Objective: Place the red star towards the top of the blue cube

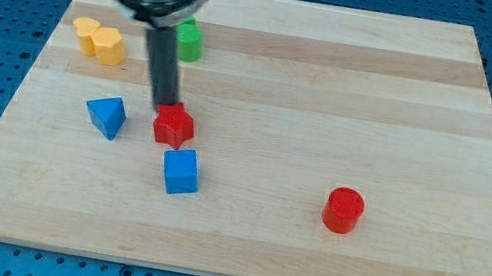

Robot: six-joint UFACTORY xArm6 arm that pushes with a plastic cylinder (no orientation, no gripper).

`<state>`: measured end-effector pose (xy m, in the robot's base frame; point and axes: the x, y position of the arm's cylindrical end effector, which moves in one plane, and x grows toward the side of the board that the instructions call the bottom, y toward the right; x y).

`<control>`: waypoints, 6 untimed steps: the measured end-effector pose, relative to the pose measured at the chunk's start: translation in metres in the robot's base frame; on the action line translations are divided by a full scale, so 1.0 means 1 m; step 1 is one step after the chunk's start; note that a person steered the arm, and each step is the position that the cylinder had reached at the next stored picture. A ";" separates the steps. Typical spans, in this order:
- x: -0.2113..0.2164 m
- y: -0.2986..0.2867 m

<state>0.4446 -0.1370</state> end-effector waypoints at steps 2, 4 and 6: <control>0.008 0.013; 0.004 0.058; 0.019 -0.026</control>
